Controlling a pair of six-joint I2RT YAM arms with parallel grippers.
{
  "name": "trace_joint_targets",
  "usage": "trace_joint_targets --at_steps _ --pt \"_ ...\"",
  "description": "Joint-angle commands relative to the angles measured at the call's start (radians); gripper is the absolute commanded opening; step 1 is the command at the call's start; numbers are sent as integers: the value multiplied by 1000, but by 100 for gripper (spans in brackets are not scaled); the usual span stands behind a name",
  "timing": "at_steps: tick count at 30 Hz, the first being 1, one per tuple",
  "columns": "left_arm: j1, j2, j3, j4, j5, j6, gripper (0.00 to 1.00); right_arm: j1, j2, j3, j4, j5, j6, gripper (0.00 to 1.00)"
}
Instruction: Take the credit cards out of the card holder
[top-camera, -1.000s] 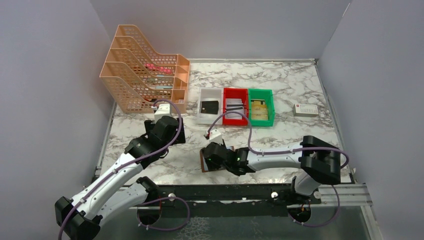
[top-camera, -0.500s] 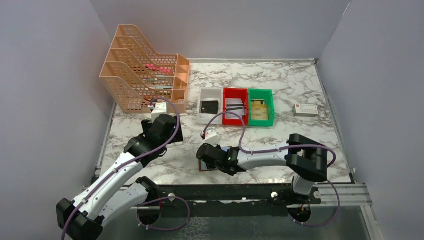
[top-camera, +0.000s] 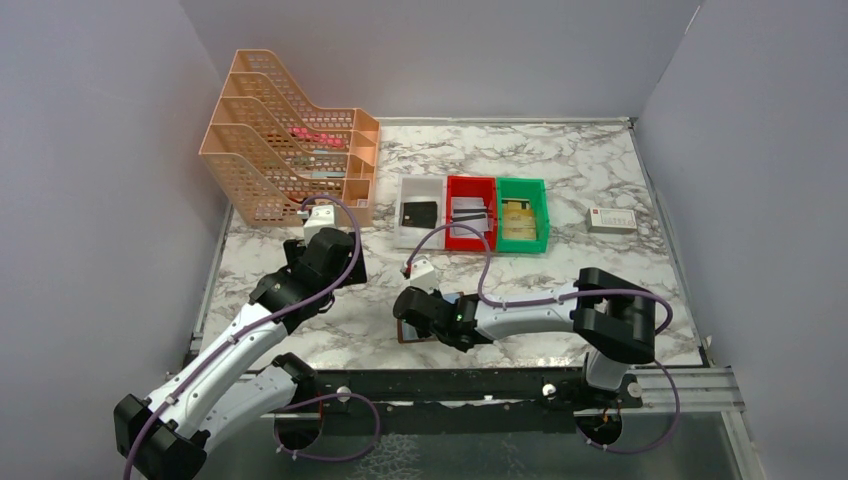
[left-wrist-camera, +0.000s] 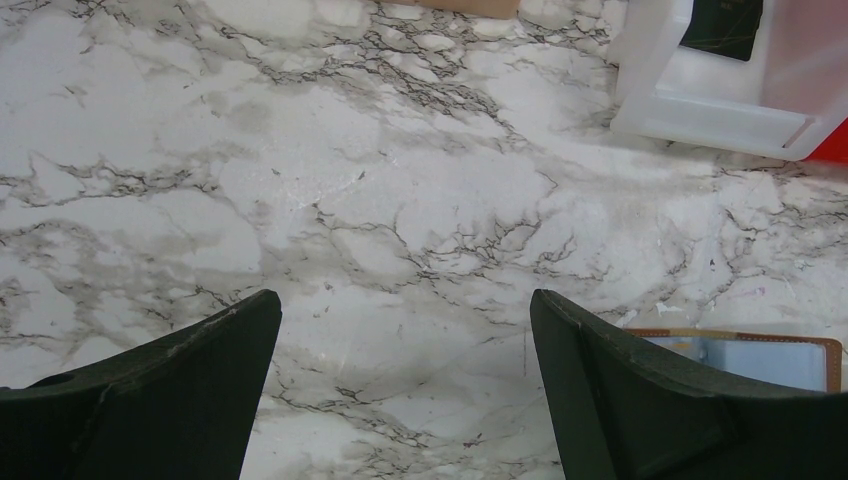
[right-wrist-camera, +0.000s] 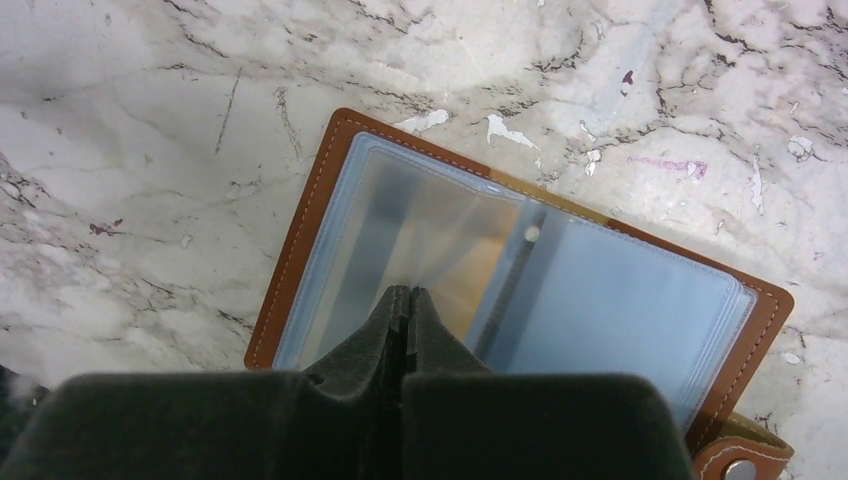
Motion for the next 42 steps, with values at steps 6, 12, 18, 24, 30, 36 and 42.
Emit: trace_joint_targets --at_steps 6,12,18,24,30,36,42 --pt "6 -3 11 9 25 2 99 -16 -100 -58 87 -82 7 1" --pt "5 -21 6 24 84 2 99 -93 -159 -141 205 -259 46 1" --pt "5 -76 -51 119 293 -86 98 -187 -189 -235 349 -450 90 1" --pt "6 -85 -168 308 585 -192 95 -251 -224 -318 466 -580 130 1" --pt "4 -49 -251 441 724 -249 92 -283 -239 -356 509 -628 153 1" --pt "0 -59 -358 614 806 -351 88 -297 -248 -381 535 -643 169 1" --pt "-16 -11 -427 738 821 -421 81 -311 -244 -395 554 -658 179 1"
